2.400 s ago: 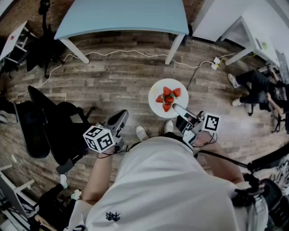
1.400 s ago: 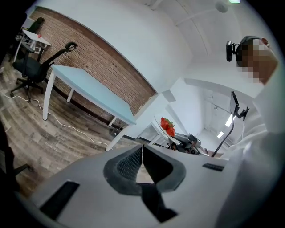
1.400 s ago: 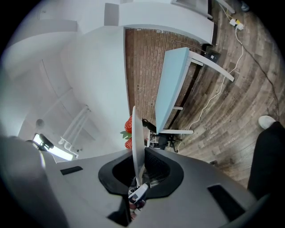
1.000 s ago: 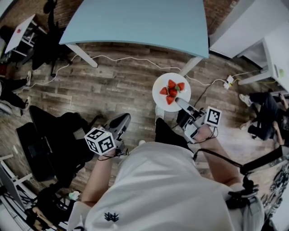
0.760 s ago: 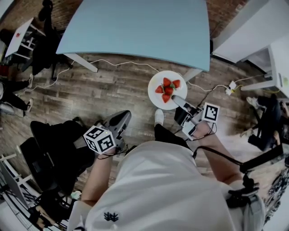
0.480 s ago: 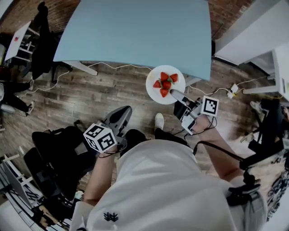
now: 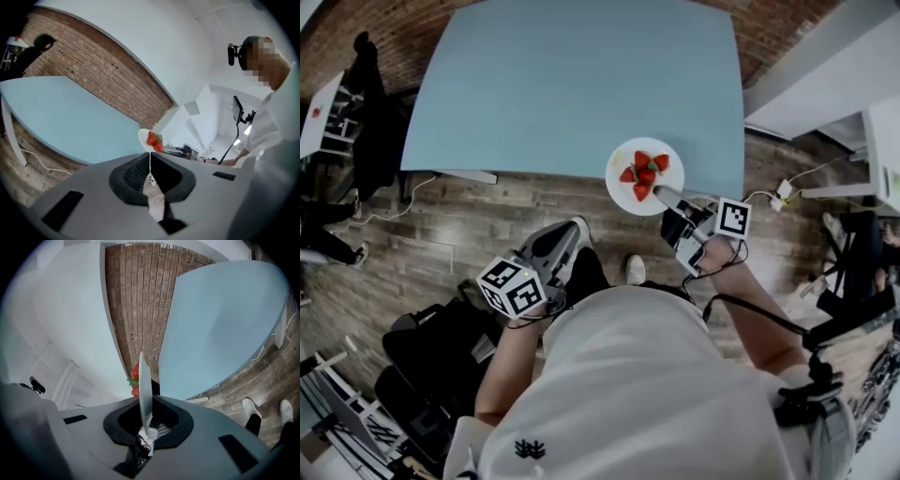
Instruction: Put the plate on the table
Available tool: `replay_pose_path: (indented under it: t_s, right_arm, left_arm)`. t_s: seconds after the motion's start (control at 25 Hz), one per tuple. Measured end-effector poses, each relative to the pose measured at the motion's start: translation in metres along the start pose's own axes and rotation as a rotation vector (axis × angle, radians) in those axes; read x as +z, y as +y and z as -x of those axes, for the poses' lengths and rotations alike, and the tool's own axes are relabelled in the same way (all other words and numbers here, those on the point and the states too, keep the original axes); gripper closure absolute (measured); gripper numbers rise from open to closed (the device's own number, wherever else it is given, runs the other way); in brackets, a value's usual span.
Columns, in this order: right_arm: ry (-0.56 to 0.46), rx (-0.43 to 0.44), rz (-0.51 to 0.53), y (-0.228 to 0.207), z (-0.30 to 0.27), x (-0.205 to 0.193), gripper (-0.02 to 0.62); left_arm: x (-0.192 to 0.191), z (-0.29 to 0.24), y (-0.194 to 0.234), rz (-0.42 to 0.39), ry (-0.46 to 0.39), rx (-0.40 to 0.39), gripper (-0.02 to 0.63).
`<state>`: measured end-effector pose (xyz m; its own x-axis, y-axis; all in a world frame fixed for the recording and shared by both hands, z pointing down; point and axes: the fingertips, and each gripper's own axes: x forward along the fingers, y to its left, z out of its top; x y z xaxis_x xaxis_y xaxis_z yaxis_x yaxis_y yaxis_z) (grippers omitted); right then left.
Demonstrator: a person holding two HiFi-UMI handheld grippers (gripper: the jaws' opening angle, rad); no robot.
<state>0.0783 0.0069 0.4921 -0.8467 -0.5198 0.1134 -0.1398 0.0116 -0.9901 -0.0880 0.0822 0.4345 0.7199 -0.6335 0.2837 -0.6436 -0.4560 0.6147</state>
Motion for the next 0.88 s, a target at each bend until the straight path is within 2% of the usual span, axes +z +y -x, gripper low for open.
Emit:
replay_pose_path:
  t_s: [0.24, 0.4, 0.68, 0.88]
  right_arm:
    - [-0.121, -0.077, -0.01, -0.015, -0.044, 0.046, 0.566]
    - [-0.192, -0.105, -0.021, -0.033, -0.07, 0.077, 0.566]
    - [-0.183, -0.179, -0.069, -0.082, -0.113, 0.116, 0.566]
    - [-0.126, -0.233, -0.09, -0.108, -0.139, 0.146, 0.566]
  left_arm:
    - [0.06, -0.024, 0.038, -0.09, 0.086, -0.106, 0.597]
    - [0.083, -0.034, 0.061, -0.102, 0.133, -0.156, 0.597]
    - [0.114, -0.048, 0.088, -0.095, 0.124, -0.107, 0.597]
    - [0.134, -0.064, 0.09, -0.072, 0.103, -0.046, 0.597]
